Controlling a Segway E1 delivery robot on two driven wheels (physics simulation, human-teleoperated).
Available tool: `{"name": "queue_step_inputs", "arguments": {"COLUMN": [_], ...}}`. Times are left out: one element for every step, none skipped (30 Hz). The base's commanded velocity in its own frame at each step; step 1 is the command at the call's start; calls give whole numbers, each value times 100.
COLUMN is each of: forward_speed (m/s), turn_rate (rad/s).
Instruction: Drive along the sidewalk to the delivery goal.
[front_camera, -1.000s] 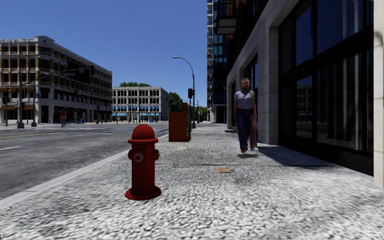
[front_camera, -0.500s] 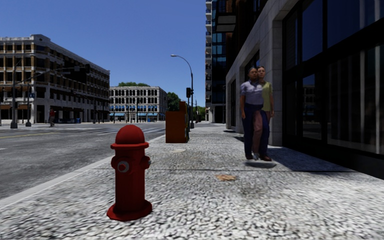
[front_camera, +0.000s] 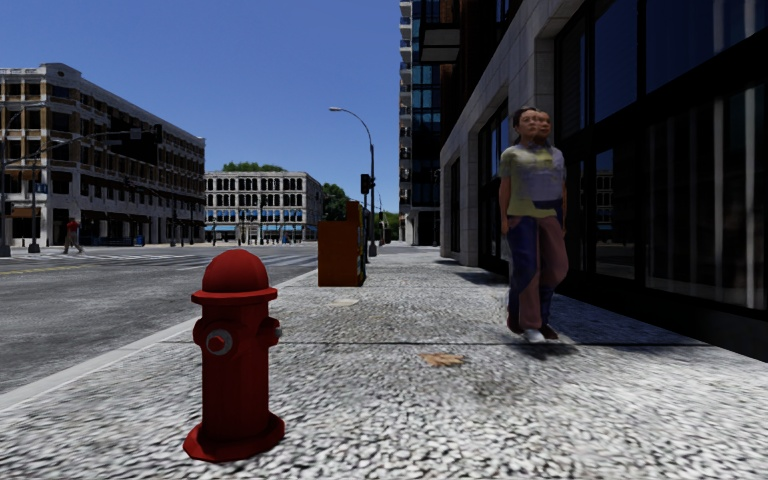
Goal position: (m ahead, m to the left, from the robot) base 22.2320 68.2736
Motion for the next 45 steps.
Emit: {"name": "queue_step_inputs", "arguments": {"forward_speed": [0,0,0,0,0,0,0,0,0,0,0,0,0,0,0,0,0,0,0,0,0,0,0,0,0,0,0,0,0,0,0,0,0,0,0,0,0,0,0,0,0,0,0,0,0], "turn_rate": [0,0,0,0,0,0,0,0,0,0,0,0,0,0,0,0,0,0,0,0,0,0,0,0,0,0,0,0,0,0,0,0,0,0,0,0,0,0,0,0,0,0,0,0,0]}}
